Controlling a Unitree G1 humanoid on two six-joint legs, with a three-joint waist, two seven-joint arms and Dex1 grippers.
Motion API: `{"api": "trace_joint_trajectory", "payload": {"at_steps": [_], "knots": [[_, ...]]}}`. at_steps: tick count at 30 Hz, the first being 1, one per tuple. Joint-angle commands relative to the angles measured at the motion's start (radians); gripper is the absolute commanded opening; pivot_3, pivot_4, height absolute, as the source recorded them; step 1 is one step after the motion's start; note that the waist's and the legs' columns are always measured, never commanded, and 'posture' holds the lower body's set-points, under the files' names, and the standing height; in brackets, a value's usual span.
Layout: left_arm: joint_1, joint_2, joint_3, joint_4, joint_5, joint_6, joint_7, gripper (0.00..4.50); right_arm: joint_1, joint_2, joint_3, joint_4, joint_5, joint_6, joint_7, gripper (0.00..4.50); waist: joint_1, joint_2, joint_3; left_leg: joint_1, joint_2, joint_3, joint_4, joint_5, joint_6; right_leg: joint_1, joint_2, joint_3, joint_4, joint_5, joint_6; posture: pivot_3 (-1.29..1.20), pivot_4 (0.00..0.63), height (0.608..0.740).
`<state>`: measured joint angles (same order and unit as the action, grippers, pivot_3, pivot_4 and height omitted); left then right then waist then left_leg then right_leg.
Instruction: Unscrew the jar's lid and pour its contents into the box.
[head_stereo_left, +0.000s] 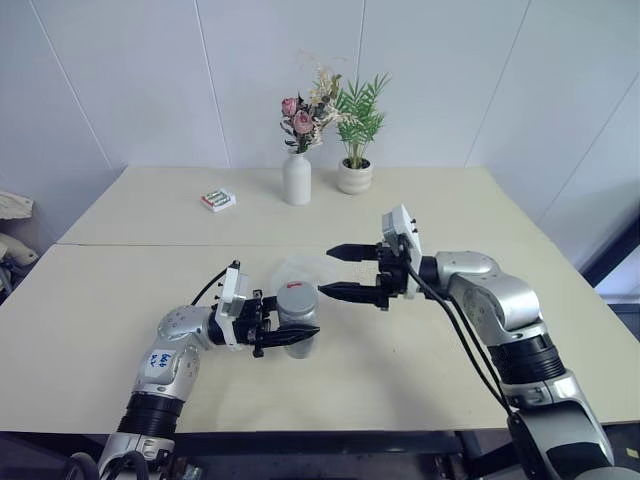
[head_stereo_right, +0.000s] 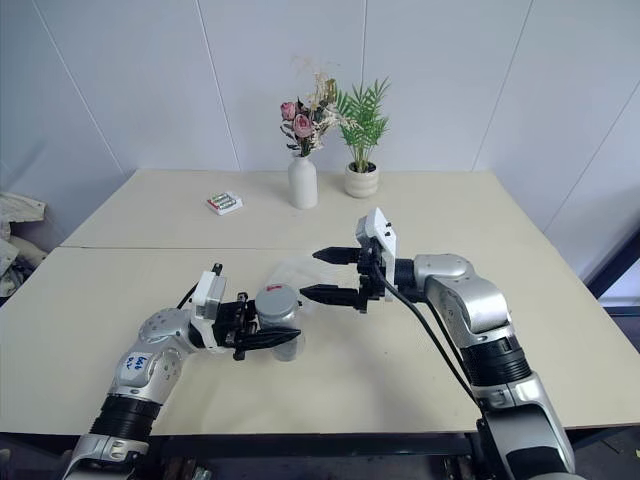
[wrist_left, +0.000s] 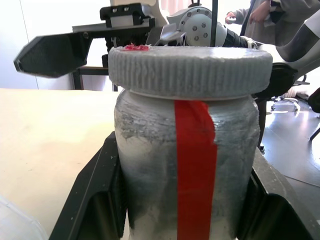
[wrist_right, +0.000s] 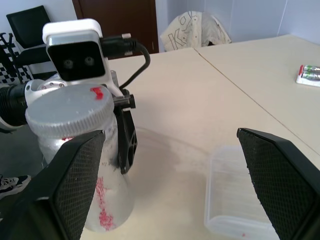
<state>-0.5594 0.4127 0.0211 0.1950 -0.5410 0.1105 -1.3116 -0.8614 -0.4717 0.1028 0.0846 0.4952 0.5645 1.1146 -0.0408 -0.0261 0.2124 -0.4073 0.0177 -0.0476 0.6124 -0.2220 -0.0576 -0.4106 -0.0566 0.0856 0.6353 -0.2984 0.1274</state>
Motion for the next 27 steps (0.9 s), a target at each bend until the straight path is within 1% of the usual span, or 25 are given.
{"api": "trace_joint_trajectory", "payload": {"at_steps": [1,6,10,13,16,20,23,27], "knots": [[0.002,0.002,0.011,-0.047,-0.015,-0.009,-0.004,2.13,-0.007,-0.021,-0.039,-0.01,0.007,-0.017,0.006,4.46,-0.001,0.0,0.0,0.0,0.0,0.0,0.0,0.0,0.0,0.0,0.0,0.0,0.0,0.0,0.0,0.0,0.15,0.74],[0.005,0.005,0.012,-0.049,-0.015,-0.008,-0.004,2.13,-0.029,-0.016,-0.09,-0.044,0.087,0.051,0.008,4.46,-0.001,0.0,0.0,0.0,0.0,0.0,0.0,0.0,0.0,0.0,0.0,0.0,0.0,0.0,0.0,0.0,0.15,0.74],[0.006,0.006,0.013,-0.049,-0.015,-0.006,-0.004,2.13,-0.026,0.022,-0.127,-0.144,0.238,0.155,0.015,4.46,-0.004,0.0,0.0,0.0,0.0,0.0,0.0,0.0,0.0,0.0,0.0,0.0,0.0,0.0,0.0,0.0,0.15,0.74],[0.005,0.006,0.012,-0.049,-0.015,-0.005,-0.004,2.13,-0.018,0.044,-0.114,-0.204,0.268,0.19,-0.015,4.46,-0.007,0.0,0.0,0.0,0.0,0.0,0.0,0.0,0.0,0.0,0.0,0.0,0.0,0.0,0.0,0.0,0.15,0.74],[0.003,0.004,0.011,-0.048,-0.014,-0.005,-0.002,2.13,-0.014,0.079,-0.046,-0.241,0.223,0.185,-0.064,4.46,-0.01,0.0,0.0,0.0,0.0,0.0,0.0,0.0,0.0,0.0,0.0,0.0,0.0,0.0,0.0,0.0,0.15,0.74],[0.004,0.005,0.011,-0.048,-0.014,-0.003,-0.002,2.13,-0.021,0.099,0.021,-0.241,0.151,0.159,-0.112,4.46,-0.014,0.0,0.0,0.0,0.0,0.0,0.0,0.0,0.0,0.0,0.0,0.0,0.001,0.0,0.0,0.0,0.15,0.74],[0.005,0.005,0.014,-0.049,-0.014,-0.003,0.001,2.13,-0.032,0.121,0.057,-0.241,0.119,0.152,-0.136,4.46,-0.014,0.0,0.0,0.0,0.0,0.0,0.0,0.0,0.0,0.0,0.0,0.0,0.0,0.0,0.0,0.0,0.15,0.74],[0.009,0.006,0.015,-0.056,-0.016,0.0,0.004,2.13,-0.036,0.131,0.076,-0.247,0.104,0.15,-0.131,4.46,-0.013,0.0,0.0,0.0,0.0,0.0,0.0,0.0,0.0,-0.001,0.0,0.0,0.0,0.0,0.0,0.0,0.15,0.74]]}}
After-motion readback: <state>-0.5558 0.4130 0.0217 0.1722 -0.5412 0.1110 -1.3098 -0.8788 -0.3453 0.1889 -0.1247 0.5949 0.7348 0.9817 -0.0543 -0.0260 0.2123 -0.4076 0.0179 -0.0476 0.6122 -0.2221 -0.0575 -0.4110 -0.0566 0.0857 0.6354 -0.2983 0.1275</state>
